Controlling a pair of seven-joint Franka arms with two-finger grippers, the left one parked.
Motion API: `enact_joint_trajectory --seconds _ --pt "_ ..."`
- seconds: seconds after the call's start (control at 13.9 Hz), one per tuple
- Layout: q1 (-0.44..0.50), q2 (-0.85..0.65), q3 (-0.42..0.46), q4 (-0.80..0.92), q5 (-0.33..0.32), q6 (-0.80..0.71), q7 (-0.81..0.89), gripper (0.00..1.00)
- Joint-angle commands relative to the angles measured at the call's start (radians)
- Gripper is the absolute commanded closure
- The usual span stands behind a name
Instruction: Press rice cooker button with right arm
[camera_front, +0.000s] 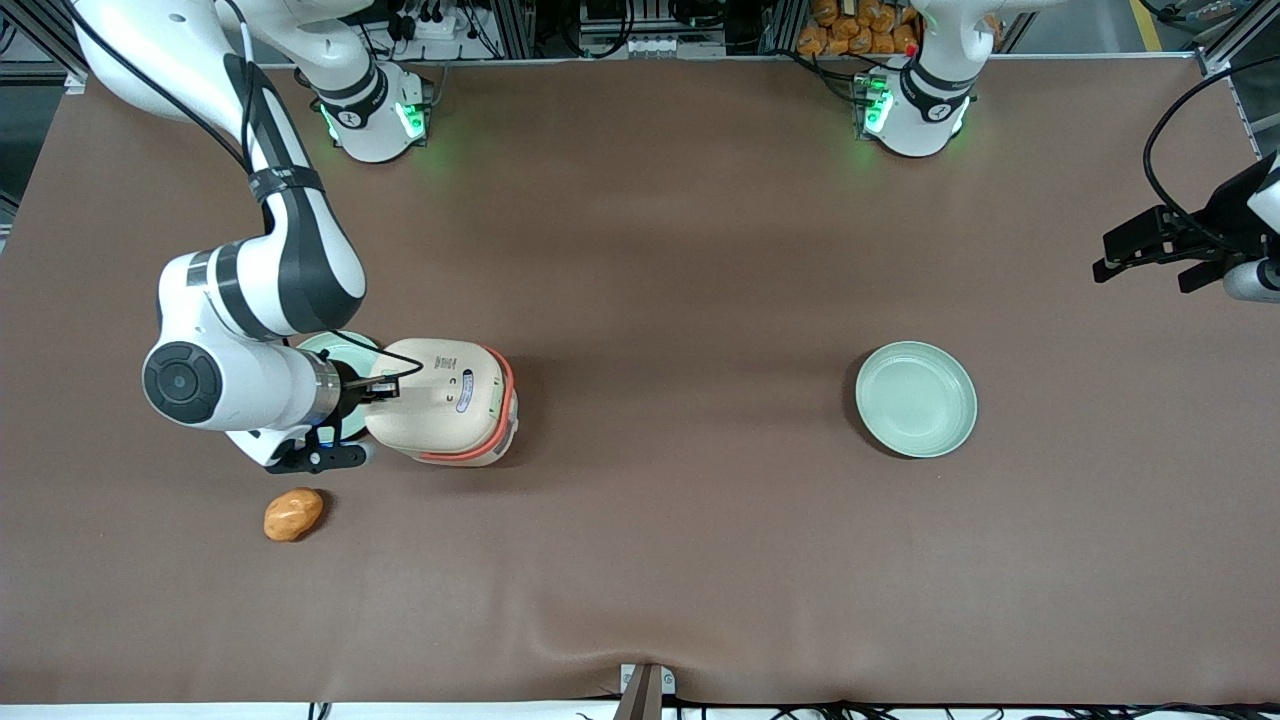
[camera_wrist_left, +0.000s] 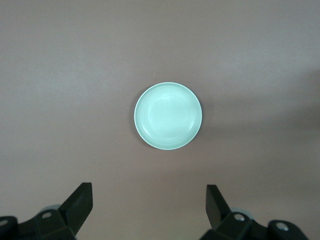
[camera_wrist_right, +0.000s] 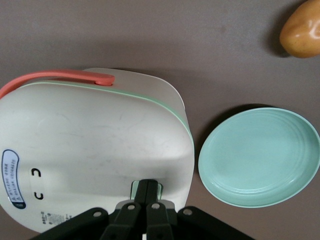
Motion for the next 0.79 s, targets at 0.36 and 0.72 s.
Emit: enact_joint_trajectory --seconds 0.36,0.72 --pt "0.013 0.061 -0.008 0.011 -0.015 0.030 0.002 1.00" --pt "0.013 0.053 -0.008 0.022 -0.012 0.003 0.008 1.00"
